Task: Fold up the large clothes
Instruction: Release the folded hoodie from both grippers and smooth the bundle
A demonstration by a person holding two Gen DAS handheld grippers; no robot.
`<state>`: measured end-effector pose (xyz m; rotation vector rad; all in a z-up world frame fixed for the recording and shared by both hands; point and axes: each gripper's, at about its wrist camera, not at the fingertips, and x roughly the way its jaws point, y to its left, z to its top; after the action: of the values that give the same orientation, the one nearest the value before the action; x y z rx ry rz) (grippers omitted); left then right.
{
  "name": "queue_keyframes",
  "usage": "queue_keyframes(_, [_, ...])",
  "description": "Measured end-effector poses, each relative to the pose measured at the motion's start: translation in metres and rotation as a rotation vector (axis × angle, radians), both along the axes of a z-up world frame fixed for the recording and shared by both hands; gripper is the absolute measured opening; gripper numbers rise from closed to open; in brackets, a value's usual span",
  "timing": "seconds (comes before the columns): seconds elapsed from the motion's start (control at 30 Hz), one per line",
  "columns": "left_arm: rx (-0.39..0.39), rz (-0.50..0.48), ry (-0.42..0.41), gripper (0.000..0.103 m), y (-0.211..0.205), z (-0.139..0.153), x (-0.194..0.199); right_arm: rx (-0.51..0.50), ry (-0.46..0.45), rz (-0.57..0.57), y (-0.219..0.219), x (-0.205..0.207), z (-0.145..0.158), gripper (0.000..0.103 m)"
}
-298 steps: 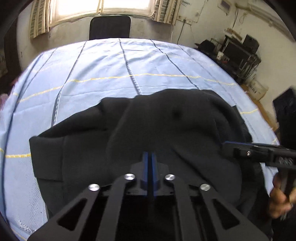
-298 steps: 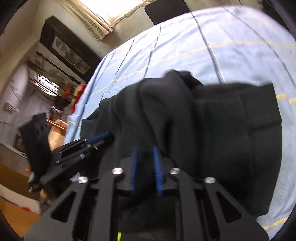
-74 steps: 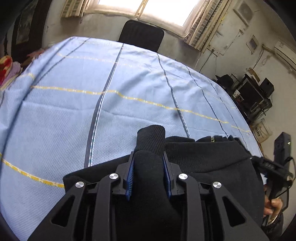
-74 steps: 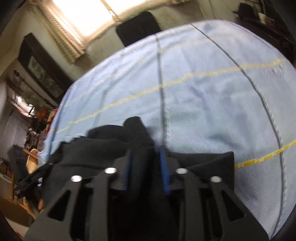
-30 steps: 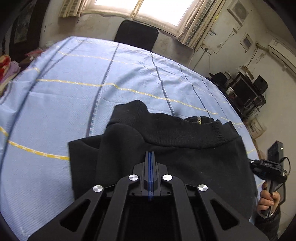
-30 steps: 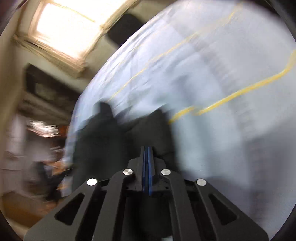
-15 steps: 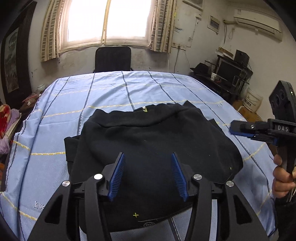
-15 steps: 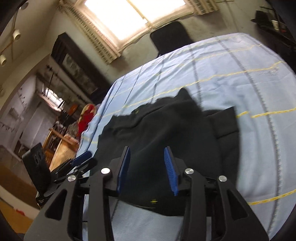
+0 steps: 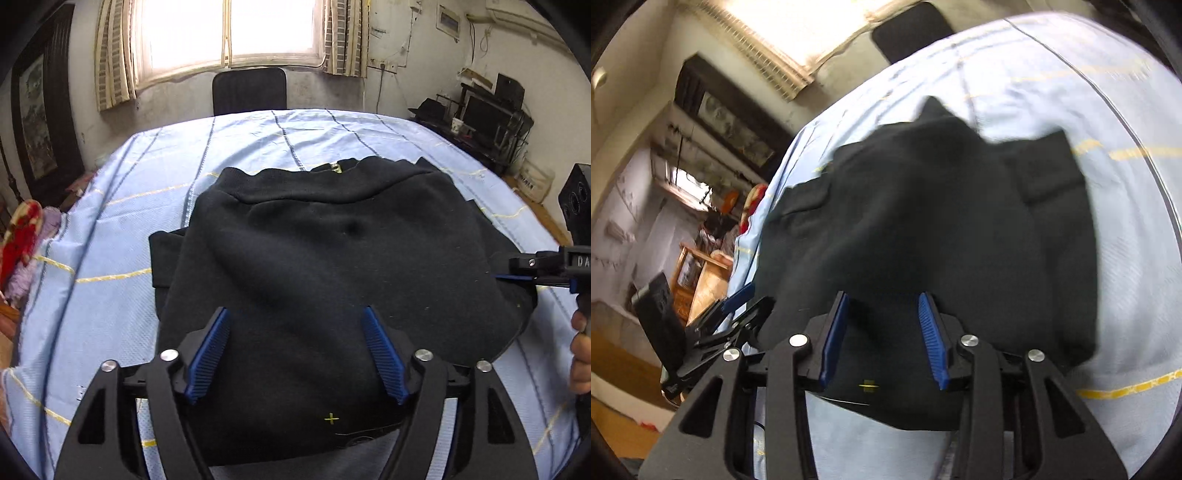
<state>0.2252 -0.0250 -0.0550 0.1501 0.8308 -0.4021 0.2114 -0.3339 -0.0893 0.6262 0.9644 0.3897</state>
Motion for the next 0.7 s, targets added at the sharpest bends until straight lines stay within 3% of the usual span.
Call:
queue_keyframes(0.1, [0.045,0.01,-0.032,0.083,-0.003,-0.002,-0.001,0.057,0.02,-0.026,-0.017,-0.003,-0.008,0.019])
queue_keyframes(0.37, [0.136,0.027,-0.131,0.084,-0.011,0.003,-0.012,0.076,-0.002,-0.159,-0.052,-0.016,-0.004,0.021])
queue_keyframes(0.57, [0.126,0.053,-0.165,0.084,-0.01,0.017,-0.014,0.006,-0.065,-0.236,-0.055,-0.027,0.02,0.059])
queue_keyframes(0.7, [0.118,0.045,-0.176,0.084,-0.013,0.029,-0.013,-0.034,-0.098,-0.236,-0.046,-0.029,0.039,0.06])
